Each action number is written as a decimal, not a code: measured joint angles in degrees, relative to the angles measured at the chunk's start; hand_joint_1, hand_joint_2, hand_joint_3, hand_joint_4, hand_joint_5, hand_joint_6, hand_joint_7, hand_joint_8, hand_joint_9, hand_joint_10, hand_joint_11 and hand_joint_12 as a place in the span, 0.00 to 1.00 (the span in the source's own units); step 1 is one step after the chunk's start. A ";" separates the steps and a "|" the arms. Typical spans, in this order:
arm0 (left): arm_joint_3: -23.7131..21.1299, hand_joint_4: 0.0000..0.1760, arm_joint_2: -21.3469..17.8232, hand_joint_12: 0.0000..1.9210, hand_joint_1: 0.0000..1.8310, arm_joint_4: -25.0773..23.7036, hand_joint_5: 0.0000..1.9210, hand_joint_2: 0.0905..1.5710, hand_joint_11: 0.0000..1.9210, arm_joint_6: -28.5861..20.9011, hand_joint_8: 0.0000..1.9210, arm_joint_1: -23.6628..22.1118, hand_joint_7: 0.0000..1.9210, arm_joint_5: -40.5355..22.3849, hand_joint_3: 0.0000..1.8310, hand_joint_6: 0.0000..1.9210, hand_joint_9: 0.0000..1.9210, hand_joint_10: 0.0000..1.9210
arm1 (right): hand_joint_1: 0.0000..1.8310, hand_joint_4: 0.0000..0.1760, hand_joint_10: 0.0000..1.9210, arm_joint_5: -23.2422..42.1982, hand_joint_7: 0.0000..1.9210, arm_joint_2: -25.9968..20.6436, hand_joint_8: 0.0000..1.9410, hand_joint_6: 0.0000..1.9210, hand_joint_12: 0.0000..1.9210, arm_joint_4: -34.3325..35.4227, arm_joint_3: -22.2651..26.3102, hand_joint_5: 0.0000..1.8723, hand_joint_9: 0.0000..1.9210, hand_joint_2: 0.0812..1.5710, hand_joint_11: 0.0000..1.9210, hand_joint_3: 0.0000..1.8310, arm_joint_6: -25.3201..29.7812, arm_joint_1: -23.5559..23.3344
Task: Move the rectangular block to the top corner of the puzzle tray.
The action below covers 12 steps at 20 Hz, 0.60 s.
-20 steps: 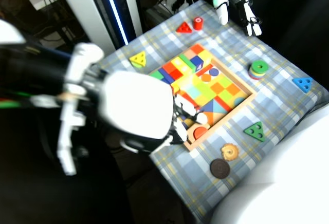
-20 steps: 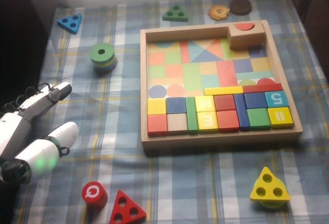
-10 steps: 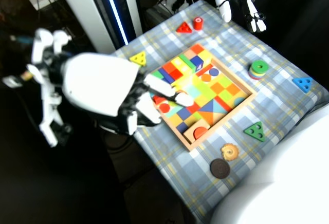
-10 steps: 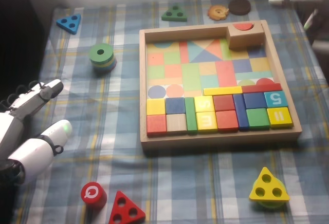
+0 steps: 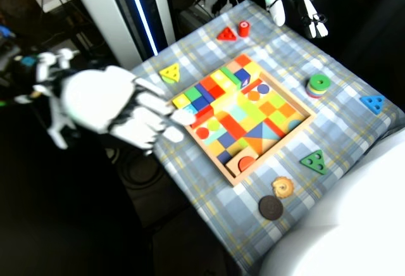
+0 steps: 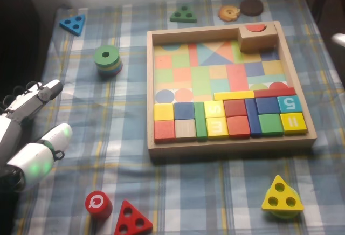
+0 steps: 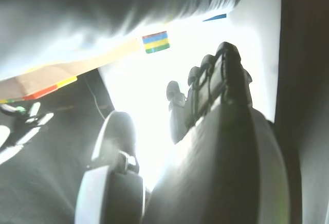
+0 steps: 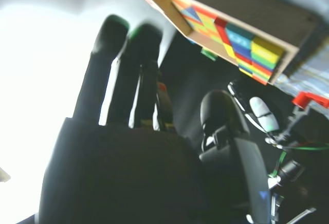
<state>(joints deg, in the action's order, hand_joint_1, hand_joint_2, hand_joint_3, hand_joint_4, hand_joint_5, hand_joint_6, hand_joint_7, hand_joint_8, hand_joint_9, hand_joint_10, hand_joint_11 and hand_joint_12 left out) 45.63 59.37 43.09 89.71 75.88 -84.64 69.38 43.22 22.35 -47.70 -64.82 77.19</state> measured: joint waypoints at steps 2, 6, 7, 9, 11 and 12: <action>0.00 0.33 0.07 0.01 0.29 -0.57 0.18 0.87 0.01 0.00 0.00 -0.04 0.09 0.00 0.00 0.00 0.04 0.00 | 0.00 0.00 0.01 6.29 0.06 -0.02 0.00 0.00 0.13 3.85 2.91 0.07 0.04 0.77 0.00 0.00 -4.33 3.06; 0.02 0.37 0.59 0.01 0.29 0.50 0.17 0.87 0.00 0.00 0.00 -0.02 0.08 0.22 0.00 0.00 0.04 0.00 | 0.00 0.00 0.00 12.76 0.02 2.91 0.00 0.00 0.00 7.89 5.77 0.05 0.00 0.69 0.00 0.00 -8.39 4.85; 0.07 0.38 0.66 0.02 0.31 0.66 0.18 0.86 0.00 0.00 0.00 0.00 0.09 0.17 0.00 0.00 0.04 0.00 | 0.00 0.00 0.00 13.33 0.02 4.33 0.00 0.00 0.00 9.11 5.95 0.06 0.00 0.71 0.00 0.00 -8.41 4.92; 0.09 0.30 0.70 0.04 0.30 0.44 0.18 0.87 0.00 0.02 0.00 0.00 0.09 0.17 0.00 0.00 0.05 0.00 | 0.00 0.00 0.00 14.34 0.01 5.86 0.00 0.00 0.00 10.69 5.95 0.05 0.00 0.69 0.00 0.00 -8.59 4.92; 0.33 0.32 1.25 0.01 0.33 0.46 0.18 0.86 0.00 -0.02 0.00 0.00 0.09 0.00 0.00 0.00 0.04 0.00 | 0.00 0.00 0.00 16.02 0.01 6.58 0.00 0.00 0.00 11.87 6.03 0.05 0.00 0.67 0.00 0.00 -8.63 4.92; 0.31 0.31 1.33 0.01 0.31 0.61 0.17 0.86 0.00 0.00 0.00 0.00 0.08 0.22 0.00 0.00 0.04 0.00 | 0.00 0.00 0.00 17.57 0.00 7.06 0.00 0.00 0.00 12.83 6.25 0.05 0.00 0.65 0.00 0.00 -8.63 4.92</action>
<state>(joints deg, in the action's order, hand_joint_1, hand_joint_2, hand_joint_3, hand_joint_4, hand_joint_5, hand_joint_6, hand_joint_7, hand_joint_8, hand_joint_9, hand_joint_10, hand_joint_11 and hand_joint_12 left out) 45.93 60.71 43.70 89.71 75.88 -84.42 86.96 50.28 35.18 -41.45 -73.45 82.11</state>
